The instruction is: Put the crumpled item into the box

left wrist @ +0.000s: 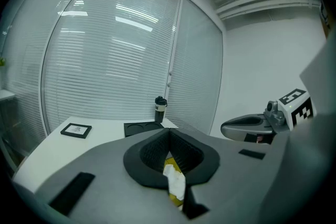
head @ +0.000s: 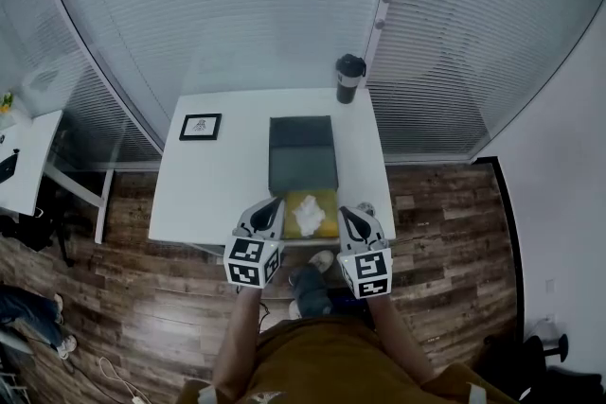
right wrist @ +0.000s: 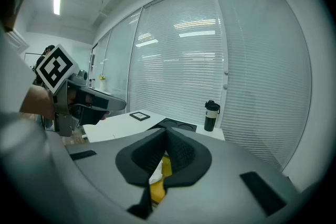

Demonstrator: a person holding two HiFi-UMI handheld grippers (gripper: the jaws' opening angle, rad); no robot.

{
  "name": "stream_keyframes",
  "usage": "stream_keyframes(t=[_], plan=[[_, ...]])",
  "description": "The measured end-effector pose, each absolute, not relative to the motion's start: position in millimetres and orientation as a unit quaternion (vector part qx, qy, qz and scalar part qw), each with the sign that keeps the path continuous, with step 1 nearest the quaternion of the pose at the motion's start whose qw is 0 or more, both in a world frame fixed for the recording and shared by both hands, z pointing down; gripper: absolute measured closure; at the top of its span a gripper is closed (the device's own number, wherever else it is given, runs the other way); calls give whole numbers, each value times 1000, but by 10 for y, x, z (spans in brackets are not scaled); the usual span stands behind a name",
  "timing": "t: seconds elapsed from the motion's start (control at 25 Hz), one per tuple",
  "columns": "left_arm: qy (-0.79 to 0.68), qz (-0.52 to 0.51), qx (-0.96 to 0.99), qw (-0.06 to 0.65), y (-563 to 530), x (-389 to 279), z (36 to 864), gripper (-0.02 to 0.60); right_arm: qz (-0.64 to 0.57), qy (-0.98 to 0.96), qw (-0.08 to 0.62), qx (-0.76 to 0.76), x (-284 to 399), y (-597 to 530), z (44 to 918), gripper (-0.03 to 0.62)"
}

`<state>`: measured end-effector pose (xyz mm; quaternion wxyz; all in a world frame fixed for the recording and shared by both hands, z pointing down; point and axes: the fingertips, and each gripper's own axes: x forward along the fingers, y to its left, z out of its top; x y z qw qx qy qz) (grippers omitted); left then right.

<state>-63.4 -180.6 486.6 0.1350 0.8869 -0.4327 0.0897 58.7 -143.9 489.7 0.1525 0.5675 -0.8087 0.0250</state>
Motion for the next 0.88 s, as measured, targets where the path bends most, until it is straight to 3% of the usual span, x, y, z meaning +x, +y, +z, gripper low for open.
stream_keyframes(t=[0.88], plan=[[-419, 98, 892, 135, -1794, -567, 4928, 558, 31, -804, 155, 573, 619, -1432, 4940, 583]])
